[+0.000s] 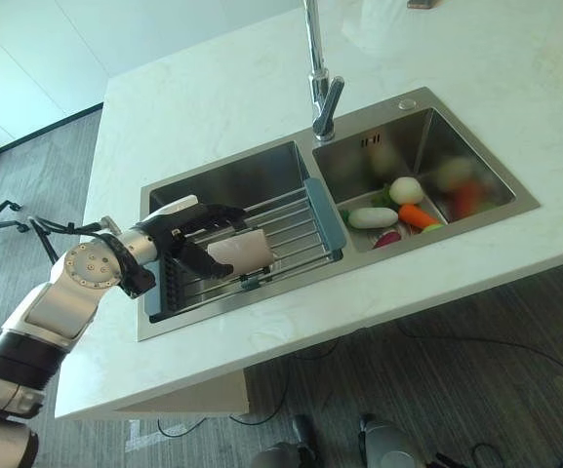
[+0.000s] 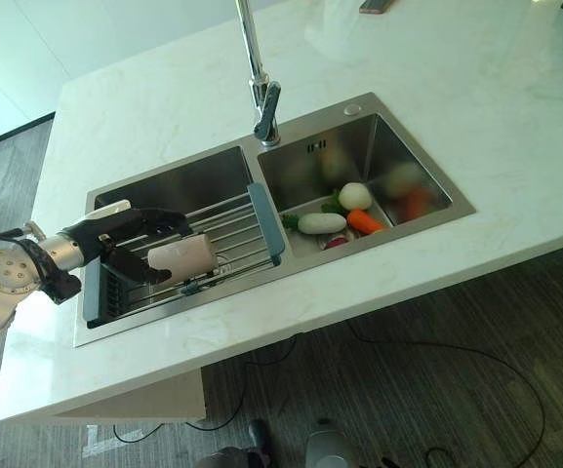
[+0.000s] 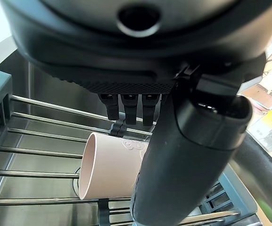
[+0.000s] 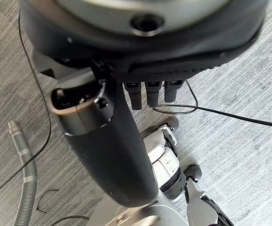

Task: Place the dishes in the dishwasher.

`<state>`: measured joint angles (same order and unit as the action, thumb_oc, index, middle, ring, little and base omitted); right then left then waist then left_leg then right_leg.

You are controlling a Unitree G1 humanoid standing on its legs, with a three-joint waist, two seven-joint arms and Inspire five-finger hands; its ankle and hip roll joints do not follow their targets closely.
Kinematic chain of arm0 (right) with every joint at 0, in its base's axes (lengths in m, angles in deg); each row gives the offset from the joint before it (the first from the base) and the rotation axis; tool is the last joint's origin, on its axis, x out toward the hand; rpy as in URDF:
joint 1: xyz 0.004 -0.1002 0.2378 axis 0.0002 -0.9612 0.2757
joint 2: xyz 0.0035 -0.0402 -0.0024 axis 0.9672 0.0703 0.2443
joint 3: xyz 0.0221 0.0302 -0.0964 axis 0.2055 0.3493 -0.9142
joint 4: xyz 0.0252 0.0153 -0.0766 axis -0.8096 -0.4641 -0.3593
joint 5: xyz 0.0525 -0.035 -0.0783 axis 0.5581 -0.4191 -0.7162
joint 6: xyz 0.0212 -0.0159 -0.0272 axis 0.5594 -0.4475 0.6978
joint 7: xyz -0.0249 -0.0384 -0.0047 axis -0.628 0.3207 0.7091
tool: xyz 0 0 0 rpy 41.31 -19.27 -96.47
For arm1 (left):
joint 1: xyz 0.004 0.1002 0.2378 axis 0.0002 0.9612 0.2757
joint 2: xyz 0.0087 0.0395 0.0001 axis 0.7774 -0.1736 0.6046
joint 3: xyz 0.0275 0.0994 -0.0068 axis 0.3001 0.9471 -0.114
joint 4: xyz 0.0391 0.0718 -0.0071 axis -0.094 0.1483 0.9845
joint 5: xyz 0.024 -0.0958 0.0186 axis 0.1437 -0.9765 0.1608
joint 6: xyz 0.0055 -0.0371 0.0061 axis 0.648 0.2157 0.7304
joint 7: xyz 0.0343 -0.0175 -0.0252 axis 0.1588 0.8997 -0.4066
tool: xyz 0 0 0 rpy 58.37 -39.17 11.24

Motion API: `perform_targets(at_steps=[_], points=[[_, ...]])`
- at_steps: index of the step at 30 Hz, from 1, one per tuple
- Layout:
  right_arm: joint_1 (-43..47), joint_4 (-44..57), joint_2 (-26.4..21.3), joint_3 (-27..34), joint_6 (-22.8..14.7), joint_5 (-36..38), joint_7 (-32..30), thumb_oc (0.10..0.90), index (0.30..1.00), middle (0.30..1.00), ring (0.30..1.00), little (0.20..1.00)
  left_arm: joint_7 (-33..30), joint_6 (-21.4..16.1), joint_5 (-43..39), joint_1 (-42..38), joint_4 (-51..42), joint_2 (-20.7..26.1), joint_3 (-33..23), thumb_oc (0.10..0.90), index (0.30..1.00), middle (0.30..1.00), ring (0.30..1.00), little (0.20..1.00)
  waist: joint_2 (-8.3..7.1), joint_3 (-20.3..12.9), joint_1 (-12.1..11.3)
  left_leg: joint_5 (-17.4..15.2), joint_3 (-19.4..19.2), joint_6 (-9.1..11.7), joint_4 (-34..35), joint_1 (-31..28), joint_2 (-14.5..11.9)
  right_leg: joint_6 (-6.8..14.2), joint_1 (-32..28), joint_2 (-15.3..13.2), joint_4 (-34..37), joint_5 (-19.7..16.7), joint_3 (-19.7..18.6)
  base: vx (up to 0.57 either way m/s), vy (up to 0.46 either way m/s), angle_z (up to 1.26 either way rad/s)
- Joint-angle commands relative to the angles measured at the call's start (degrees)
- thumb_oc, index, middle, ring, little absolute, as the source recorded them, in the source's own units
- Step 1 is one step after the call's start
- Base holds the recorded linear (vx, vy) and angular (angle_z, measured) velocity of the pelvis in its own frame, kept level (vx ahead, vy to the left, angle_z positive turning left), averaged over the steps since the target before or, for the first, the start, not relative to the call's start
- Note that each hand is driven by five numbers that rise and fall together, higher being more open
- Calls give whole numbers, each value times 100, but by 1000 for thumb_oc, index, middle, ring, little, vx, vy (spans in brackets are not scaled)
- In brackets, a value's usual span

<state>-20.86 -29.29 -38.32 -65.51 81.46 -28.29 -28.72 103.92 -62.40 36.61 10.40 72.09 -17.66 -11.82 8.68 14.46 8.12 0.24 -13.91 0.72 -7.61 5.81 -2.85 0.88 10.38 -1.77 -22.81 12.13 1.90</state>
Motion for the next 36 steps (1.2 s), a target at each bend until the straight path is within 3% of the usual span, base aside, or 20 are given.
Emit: perform_targets(at_steps=[1, 5, 23, 36], points=[[-169, 165, -131, 15, -38, 100, 27, 800, 900, 900, 900, 900, -305, -412, 224, -528, 132, 88, -669, 800, 900, 900, 900, 900, 47, -113, 188, -1355, 221, -103, -958, 8, 176, 500, -318, -301, 563, -23, 386, 0, 0, 0], [-182, 319, -185, 12, -51, 146, 38, 800, 900, 900, 900, 900, -375, -290, 80, -444, 142, 61, -737, 800, 900, 900, 900, 900, 96, -28, 210, -1342, 224, -99, -958, 62, 189, 504, -255, -313, 563, -36, 368, 0, 0, 0], [-223, 553, -293, 29, -27, 153, 64, 800, 900, 900, 900, 900, -718, -747, 1131, -317, 161, 219, -557, 800, 900, 900, 900, 900, 117, 209, 280, -1319, 194, -91, -958, 165, 193, 534, -137, -342, 563, -84, 356, 0, 6, -4], [-148, 847, -364, -29, 86, 181, -21, 800, 900, 900, 900, 900, -575, -588, 1164, -287, 179, 228, -455, 800, 900, 900, 900, 900, 92, 446, 252, -1283, 205, -92, -958, 290, 194, 567, -29, -408, 563, -144, 419, -6, 6, -1]])
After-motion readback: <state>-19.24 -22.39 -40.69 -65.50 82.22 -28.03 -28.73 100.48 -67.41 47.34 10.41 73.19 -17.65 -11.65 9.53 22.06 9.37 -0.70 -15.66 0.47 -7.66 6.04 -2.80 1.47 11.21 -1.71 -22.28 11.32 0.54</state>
